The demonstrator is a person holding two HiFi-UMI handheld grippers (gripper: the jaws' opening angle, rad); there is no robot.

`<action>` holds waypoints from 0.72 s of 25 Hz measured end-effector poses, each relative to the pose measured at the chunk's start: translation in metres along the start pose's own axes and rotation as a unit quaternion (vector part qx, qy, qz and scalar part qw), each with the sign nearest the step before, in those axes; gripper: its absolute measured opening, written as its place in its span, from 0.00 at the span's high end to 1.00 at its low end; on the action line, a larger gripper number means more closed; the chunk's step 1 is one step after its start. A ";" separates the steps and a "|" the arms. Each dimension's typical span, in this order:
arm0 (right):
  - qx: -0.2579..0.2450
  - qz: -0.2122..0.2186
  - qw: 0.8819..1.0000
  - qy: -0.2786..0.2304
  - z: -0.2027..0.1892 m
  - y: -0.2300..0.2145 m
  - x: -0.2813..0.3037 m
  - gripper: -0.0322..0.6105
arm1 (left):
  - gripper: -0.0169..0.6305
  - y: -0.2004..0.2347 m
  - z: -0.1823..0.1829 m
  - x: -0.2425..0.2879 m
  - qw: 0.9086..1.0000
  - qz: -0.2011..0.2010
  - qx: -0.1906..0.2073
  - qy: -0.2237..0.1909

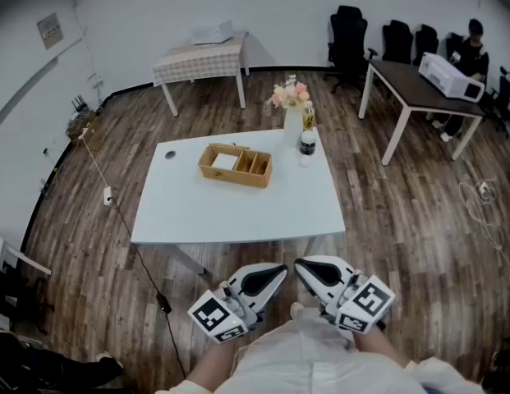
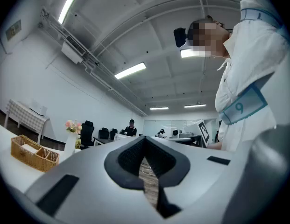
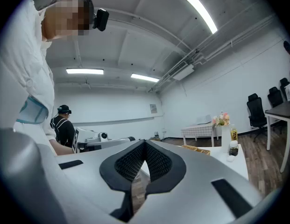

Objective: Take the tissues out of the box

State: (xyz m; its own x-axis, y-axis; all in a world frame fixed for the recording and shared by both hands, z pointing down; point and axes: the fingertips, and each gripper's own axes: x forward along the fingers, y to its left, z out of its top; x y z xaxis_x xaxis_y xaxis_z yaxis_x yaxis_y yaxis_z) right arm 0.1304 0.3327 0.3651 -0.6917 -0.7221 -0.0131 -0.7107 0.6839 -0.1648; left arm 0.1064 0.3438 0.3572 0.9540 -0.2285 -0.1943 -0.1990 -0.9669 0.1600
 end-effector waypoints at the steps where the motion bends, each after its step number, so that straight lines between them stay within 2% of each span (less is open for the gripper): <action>1: 0.001 0.000 1.000 0.000 -0.001 0.001 0.000 0.90 | 0.97 -0.002 0.002 0.001 1.000 -0.001 -0.001 -0.002; 10: 0.002 -0.003 1.000 -0.002 -0.001 0.003 0.004 0.90 | 0.97 0.000 0.005 0.000 1.000 -0.003 -0.001 -0.003; 15: 0.033 0.020 0.999 -0.018 0.002 0.010 0.016 0.90 | 0.97 0.008 0.007 -0.009 1.000 -0.001 -0.003 -0.005; 18: 0.033 0.027 0.999 -0.010 -0.002 0.014 0.025 0.89 | 0.97 0.013 0.009 -0.013 1.000 0.001 -0.008 -0.008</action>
State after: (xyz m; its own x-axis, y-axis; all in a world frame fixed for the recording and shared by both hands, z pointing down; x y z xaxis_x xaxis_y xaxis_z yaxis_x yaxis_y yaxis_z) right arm 0.1028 0.3246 0.3644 -0.7259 -0.6864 -0.0428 -0.6620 0.7143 -0.2271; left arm 0.0898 0.3332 0.3531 0.9501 -0.2315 -0.2091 -0.1964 -0.9647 0.1757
